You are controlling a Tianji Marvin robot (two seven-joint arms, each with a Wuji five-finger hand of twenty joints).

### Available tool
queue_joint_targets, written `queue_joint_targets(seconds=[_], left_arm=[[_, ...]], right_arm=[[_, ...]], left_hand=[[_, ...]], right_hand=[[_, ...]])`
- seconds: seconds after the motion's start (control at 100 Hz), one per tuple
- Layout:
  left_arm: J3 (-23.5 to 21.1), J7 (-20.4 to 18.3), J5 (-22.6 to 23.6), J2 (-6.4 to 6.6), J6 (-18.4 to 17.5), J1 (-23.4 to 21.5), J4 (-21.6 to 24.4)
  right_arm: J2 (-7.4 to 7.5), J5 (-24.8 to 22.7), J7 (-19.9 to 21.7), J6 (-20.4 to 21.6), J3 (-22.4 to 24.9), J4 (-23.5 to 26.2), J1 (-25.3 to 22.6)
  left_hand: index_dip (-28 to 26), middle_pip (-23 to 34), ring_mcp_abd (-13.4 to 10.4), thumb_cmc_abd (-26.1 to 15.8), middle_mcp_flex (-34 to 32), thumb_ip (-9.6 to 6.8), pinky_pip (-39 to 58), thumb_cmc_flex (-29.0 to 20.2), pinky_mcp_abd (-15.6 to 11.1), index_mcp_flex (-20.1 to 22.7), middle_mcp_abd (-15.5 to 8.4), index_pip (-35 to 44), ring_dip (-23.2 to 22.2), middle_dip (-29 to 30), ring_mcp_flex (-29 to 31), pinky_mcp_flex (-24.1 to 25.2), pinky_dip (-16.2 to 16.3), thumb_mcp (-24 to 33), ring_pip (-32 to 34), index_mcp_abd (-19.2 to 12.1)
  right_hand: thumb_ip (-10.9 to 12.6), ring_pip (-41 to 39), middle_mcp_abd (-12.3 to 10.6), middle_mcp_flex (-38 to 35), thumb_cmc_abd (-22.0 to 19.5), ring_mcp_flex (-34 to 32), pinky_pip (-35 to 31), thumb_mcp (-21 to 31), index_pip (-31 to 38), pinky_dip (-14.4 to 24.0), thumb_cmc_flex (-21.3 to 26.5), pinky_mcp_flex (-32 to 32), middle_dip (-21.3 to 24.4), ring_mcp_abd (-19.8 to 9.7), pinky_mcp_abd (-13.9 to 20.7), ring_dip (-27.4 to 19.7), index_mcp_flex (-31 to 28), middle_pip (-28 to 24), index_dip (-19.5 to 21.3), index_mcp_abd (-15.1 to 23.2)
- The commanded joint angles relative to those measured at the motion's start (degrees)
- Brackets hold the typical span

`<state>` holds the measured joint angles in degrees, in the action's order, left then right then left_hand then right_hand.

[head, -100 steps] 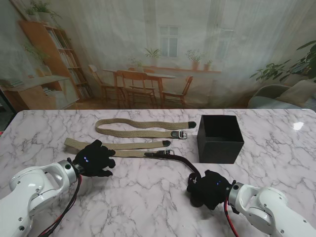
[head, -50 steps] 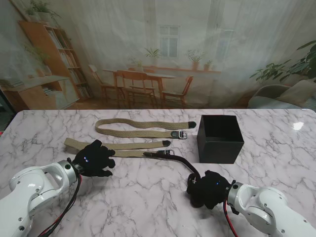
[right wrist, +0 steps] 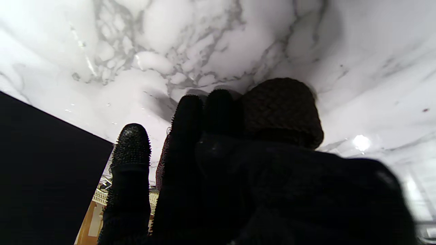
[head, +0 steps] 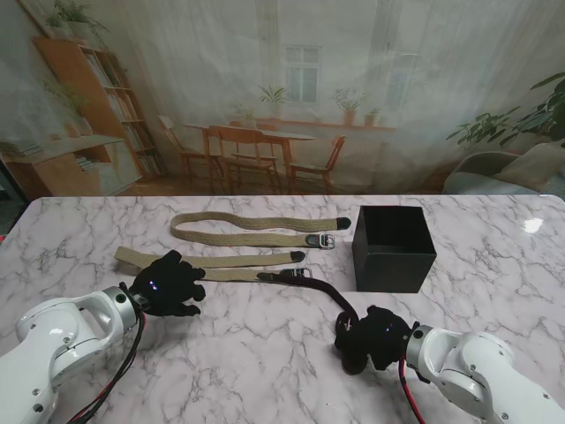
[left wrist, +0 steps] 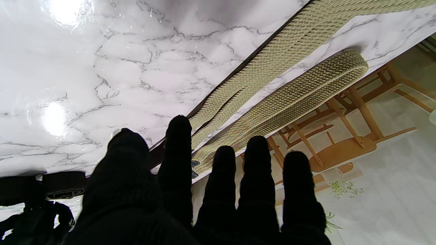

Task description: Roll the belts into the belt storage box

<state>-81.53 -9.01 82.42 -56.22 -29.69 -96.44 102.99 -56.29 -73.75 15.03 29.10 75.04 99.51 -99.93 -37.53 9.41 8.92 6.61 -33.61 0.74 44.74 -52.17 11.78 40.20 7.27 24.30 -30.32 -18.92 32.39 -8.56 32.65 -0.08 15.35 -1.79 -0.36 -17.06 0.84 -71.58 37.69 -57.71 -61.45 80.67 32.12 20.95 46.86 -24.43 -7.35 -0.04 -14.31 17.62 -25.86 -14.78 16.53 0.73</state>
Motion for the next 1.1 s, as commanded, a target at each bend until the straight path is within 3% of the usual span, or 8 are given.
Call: queue_joint_targets(seconds=[0.0,0.09,0.18,0.34,0.48,0.83,0.93,1.09], left_arm=[[0.0,-0.8,0.04,0.02,-0.13,-0.16,0.01],[-0.06,-0.69,0.05,0.02,-0.11,-0.19,-0.01],[-0.07,-0.67,0.04,0.02,-0.15,-0.18,-0.04],[0.03,-0.74,-0.05,0.02,-0.13,-0.15,-0.1],[0.09,-0.77,-0.12,0.01,-0.07,-0.15,-0.12],[0.24,-0.78,-0.24,0.0,0.07,-0.12,-0.22],[0.21,-0.77,-0.22,0.0,0.1,-0.18,-0.21],[0.12,-0.93,-0.21,0.0,0.06,-0.25,-0.11]], right_arm=[[0.45,-0.4,0.87,-0.23,-0.5,-1.28,-0.8],[0.55,-1.46,0.86,-0.53,-0.89,-1.53,-0.6],[0.58,-1.76,0.15,-1.02,-1.43,-2.29,-0.33],[0.48,-1.65,-2.53,-2.43,-2.25,-3.94,-0.14],[0.34,-1.28,-3.49,-3.48,-2.34,-4.13,-0.61],[-0.11,3.13,-3.8,-4.61,-2.66,-5.03,-0.6],[-0.25,4.0,-4.19,-5.7,-3.03,-5.6,-0.43],[-0.58,5.08,-5.65,-7.39,-3.04,-5.73,-0.89]], left_hand=[[-0.38,-0.54,1.3,-1.51,-0.99,0.14,-1.27,-0.83,2.68,0.36,-0.2,0.29,-0.38,-0.22,1.1,0.74,0.26,-0.54,-0.03,0.83],[-0.35,-0.56,1.17,-1.58,-0.93,0.15,-1.27,-0.76,2.63,0.33,-0.19,0.27,-0.37,-0.21,1.07,0.79,0.26,-0.55,-0.03,0.85],[-0.38,-0.53,1.17,-1.55,-1.02,0.14,-1.28,-0.76,2.6,0.37,-0.15,0.31,-0.37,-0.23,1.11,0.78,0.25,-0.54,-0.02,0.84],[-0.34,-0.56,1.23,-1.63,-0.95,0.18,-1.31,-0.56,2.53,0.31,-0.16,0.26,-0.37,-0.21,1.05,0.76,0.24,-0.63,-0.05,0.86],[-0.32,-0.6,1.18,-1.71,-0.86,0.17,-1.32,-0.49,2.62,0.28,-0.17,0.22,-0.37,-0.2,1.06,0.81,0.24,-0.6,-0.05,0.95],[-0.32,-0.6,1.23,-1.75,-0.87,0.18,-1.35,-0.42,2.59,0.34,-0.21,0.18,-0.37,-0.19,1.03,0.82,0.25,-0.57,-0.07,0.87],[-0.35,-0.58,1.18,-1.71,-0.92,0.19,-1.36,-0.45,2.65,0.35,-0.17,0.21,-0.37,-0.2,1.05,0.81,0.26,-0.6,-0.06,0.82],[-0.34,-0.61,1.17,-1.75,-0.89,0.17,-1.35,-0.48,2.63,0.36,-0.22,0.2,-0.37,-0.19,1.02,0.81,0.27,-0.57,-0.08,0.9]], right_hand=[[-1.55,-0.86,-11.14,6.39,-1.62,-1.3,-0.16,5.14,7.81,-0.85,3.52,-0.67,-0.09,-5.06,1.34,0.45,-2.2,5.77,3.08,1.42],[-3.4,-1.63,-13.54,6.6,-3.04,-2.38,-0.55,0.84,8.48,-0.84,1.45,-1.53,-1.51,-5.67,1.52,0.87,-3.22,2.76,4.86,6.04],[-9.06,-2.33,-12.49,6.08,-0.45,-3.4,-0.73,-6.24,9.21,-0.92,-5.3,-2.0,-2.37,-4.39,-0.33,3.33,-5.98,0.68,6.65,10.05],[-13.84,-5.06,-4.05,7.64,-1.22,-4.48,-0.25,-18.16,18.31,-0.04,-13.77,-1.86,-7.94,-0.89,-5.99,5.37,-9.76,-3.72,6.46,19.6],[-15.05,-3.62,2.03,21.58,-2.69,1.91,0.61,-23.15,25.46,1.78,-17.31,0.55,-8.12,2.76,-13.04,6.98,-15.35,-2.07,8.46,25.42],[-14.69,4.97,12.56,48.95,-2.33,20.5,5.66,-21.06,32.44,1.72,-19.08,3.85,-2.19,8.44,-16.14,-1.93,-20.56,2.03,-0.32,15.6],[-14.83,5.26,10.83,49.25,-2.8,22.27,6.29,-19.92,36.58,-0.46,-19.78,5.04,-1.86,9.16,-16.25,-4.11,-19.23,2.42,-0.34,10.99],[-14.29,4.84,13.35,51.15,-2.71,23.71,5.98,-17.88,41.07,-2.8,-20.71,6.41,-3.06,9.83,-16.85,-5.28,-18.02,-0.01,-1.04,8.21]])
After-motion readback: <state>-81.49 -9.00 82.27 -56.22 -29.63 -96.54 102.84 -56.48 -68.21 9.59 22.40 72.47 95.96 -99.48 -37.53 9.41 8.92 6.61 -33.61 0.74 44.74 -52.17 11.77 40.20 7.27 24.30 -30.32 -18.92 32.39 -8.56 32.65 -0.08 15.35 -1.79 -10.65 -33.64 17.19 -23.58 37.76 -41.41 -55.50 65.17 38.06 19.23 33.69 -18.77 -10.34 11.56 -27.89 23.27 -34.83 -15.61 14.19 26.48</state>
